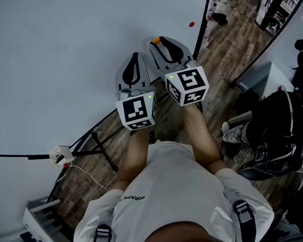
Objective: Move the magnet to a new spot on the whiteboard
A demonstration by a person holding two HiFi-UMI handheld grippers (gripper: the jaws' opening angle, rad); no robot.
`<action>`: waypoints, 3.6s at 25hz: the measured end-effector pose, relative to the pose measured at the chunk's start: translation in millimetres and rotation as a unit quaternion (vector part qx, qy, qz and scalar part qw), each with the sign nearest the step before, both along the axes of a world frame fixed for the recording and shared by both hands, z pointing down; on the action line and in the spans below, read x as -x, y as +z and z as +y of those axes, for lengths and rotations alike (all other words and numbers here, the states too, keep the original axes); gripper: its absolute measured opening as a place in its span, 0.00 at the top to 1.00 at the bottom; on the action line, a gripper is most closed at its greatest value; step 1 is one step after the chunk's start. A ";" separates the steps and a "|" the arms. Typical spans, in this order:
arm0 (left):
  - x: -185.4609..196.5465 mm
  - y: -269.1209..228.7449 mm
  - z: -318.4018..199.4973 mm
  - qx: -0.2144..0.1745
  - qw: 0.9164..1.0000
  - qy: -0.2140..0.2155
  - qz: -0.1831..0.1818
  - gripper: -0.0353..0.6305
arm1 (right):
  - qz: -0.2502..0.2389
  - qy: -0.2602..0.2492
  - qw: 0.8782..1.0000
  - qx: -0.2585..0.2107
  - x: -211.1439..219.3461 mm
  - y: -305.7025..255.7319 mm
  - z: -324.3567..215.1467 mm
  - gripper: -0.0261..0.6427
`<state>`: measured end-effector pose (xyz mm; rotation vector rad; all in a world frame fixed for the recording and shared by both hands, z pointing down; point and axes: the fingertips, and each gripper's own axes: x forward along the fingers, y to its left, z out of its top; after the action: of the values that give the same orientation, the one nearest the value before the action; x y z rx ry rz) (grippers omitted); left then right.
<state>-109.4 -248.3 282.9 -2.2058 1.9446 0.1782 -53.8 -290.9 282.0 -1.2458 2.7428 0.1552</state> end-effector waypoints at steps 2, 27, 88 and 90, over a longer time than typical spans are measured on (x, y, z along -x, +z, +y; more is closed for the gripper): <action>1.6 1.6 -0.3 0.001 1.000 -0.001 0.001 0.94 | 0.003 -0.003 1.000 0.005 4.2 2.6 -4.5 0.76; 13.6 0.1 -6.0 -0.005 1.000 -0.008 0.002 0.94 | 0.021 -0.013 1.000 0.013 38.0 -0.6 -51.5 0.76; 19.3 3.4 -6.2 -0.005 1.000 -0.016 0.005 0.94 | 0.038 -0.012 0.999 0.018 54.3 0.6 -81.6 0.76; 18.5 3.1 -7.2 -0.005 1.000 -0.016 0.004 0.94 | 0.038 -0.011 0.999 0.019 54.0 1.2 -84.1 0.76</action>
<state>-127.9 -255.5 286.0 -2.1692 1.9788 0.1924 -107.7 -375.0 283.2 -1.2427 2.8368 0.1523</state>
